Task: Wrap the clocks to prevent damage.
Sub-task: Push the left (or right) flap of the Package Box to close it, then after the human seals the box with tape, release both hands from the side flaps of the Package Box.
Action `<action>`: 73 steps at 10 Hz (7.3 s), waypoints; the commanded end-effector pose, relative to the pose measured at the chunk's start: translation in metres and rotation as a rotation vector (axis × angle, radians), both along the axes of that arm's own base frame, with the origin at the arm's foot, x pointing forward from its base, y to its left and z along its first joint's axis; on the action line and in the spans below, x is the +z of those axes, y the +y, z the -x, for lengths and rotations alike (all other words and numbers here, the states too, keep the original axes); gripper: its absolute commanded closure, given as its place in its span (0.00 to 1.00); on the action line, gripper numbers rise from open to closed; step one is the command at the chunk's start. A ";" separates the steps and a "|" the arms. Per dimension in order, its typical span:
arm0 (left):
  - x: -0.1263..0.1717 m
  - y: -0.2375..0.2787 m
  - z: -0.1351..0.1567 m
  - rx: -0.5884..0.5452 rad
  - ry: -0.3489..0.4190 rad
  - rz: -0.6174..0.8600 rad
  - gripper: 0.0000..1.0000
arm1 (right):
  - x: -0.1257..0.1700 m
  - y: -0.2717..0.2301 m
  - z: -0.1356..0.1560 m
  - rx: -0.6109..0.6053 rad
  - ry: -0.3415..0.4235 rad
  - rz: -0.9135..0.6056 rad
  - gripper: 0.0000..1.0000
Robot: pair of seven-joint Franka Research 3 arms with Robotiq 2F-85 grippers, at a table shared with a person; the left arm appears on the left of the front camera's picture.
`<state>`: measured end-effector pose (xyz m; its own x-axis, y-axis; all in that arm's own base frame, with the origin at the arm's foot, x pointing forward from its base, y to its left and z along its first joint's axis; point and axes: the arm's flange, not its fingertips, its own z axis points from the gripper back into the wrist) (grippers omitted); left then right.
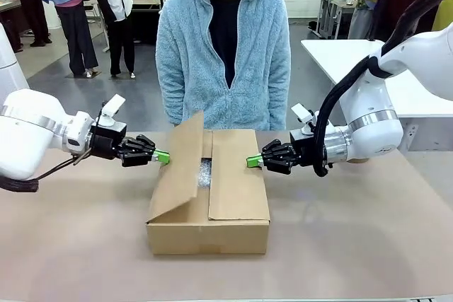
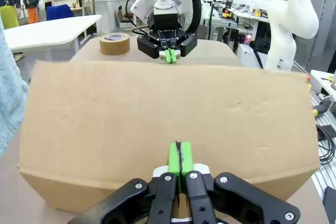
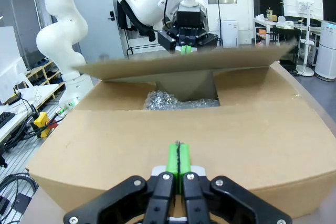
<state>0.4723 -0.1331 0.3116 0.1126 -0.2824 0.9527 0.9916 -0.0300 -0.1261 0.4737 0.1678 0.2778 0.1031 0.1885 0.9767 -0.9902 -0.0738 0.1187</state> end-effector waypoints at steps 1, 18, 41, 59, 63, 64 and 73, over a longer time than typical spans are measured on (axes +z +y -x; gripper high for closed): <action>-0.010 -0.012 -0.003 0.006 0.019 -0.039 1.00 | -0.003 0.001 0.000 -0.005 0.005 0.005 0.99; -0.013 -0.005 0.001 0.011 0.040 -0.031 1.00 | -0.003 0.001 0.000 -0.005 0.005 0.005 0.99; -0.013 -0.005 0.001 0.011 0.040 -0.031 1.00 | -0.003 0.001 0.000 -0.005 0.005 0.005 0.99; -0.013 -0.005 0.001 0.011 0.040 -0.031 1.00 | -0.003 0.001 0.000 -0.005 0.005 0.005 0.99; -0.013 -0.005 0.001 0.011 0.040 -0.031 1.00 | -0.003 0.001 0.000 -0.005 0.005 0.005 0.99; -0.013 -0.005 0.001 0.011 0.040 -0.031 1.00 | -0.003 0.001 0.000 -0.005 0.005 0.005 0.99; -0.013 -0.005 0.001 0.011 0.040 -0.031 1.00 | -0.003 0.001 0.000 -0.005 0.005 0.005 0.99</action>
<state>0.4721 -0.1373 0.3012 0.1569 -0.3053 0.9392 0.9855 -0.0142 -0.1692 0.4736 0.1679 0.2775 0.1045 0.1867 0.9768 -0.9900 -0.0744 0.1201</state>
